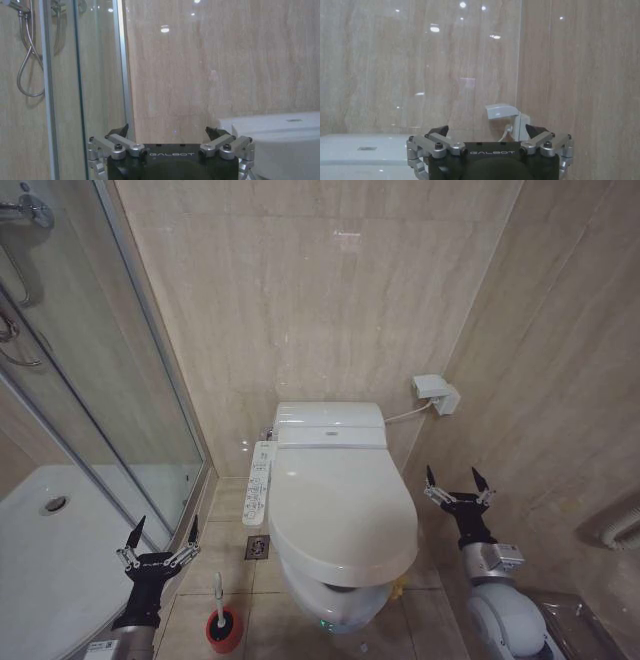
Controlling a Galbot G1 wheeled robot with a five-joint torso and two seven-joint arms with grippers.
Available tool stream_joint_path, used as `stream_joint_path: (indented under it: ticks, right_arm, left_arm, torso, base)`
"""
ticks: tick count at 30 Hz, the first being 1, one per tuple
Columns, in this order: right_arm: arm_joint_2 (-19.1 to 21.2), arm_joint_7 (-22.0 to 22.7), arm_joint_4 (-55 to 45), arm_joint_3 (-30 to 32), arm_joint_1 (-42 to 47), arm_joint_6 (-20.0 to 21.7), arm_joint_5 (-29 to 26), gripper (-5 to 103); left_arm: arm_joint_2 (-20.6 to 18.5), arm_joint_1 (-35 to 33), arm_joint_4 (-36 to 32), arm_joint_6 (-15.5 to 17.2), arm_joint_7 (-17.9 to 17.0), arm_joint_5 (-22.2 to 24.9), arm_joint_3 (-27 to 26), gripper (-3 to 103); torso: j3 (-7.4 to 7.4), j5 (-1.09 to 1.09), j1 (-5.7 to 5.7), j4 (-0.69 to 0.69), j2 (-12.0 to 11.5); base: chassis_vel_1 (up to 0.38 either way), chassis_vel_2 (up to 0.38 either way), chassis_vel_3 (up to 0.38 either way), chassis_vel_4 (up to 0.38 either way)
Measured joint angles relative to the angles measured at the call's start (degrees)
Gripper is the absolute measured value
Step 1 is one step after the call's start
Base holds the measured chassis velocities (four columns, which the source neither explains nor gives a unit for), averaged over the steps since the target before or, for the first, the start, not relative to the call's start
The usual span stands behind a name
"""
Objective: Open the toilet lid, clean the toilet bowl with a toilet brush, close the toilet lid, and flush.
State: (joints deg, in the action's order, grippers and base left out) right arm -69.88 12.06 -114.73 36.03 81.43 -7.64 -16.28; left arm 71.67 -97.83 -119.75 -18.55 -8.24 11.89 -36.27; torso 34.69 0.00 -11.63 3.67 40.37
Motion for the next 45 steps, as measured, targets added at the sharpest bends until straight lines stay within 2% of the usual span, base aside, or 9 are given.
stream_joint_path:
  ticks: [38, 41, 44, 45]
  right_arm:
    - [0.0, 0.0, 0.0, 0.0, 0.0, 0.0, 0.0, 100]
    - [0.0, 0.0, 0.0, 0.0, 0.0, 0.0, 0.0, 100]
    - [0.0, 0.1, 0.0, 0.0, 0.0, 0.0, 0.0, 100]
    - [0.0, 0.1, 0.0, 0.0, 0.0, 0.0, 0.0, 100]
  left_arm:
    - [0.0, 0.0, 0.0, 0.0, 0.0, 0.0, 0.0, 100]
    - [0.0, 0.5, 0.0, 0.6, -0.1, 0.0, 0.3, 100]
    - [-0.2, 4.4, 0.5, 5.3, -1.4, 0.5, 2.7, 100]
    - [-0.2, 4.4, 0.5, 5.3, -1.4, 0.5, 2.7, 100]
  torso:
    - [0.00, 0.00, 0.00, 0.00, 0.0]
    - [0.00, 0.00, 0.00, -0.01, 0.0]
    - [0.00, 0.00, 0.00, 0.00, 0.0]
    - [0.00, 0.00, 0.00, 0.00, 0.0]
  base:
    - [0.000, 0.000, 0.000, 0.000]
    - [0.000, 0.000, 0.000, 0.000]
    - [0.000, 0.000, 0.000, 0.000]
    - [0.000, 0.000, 0.000, 0.000]
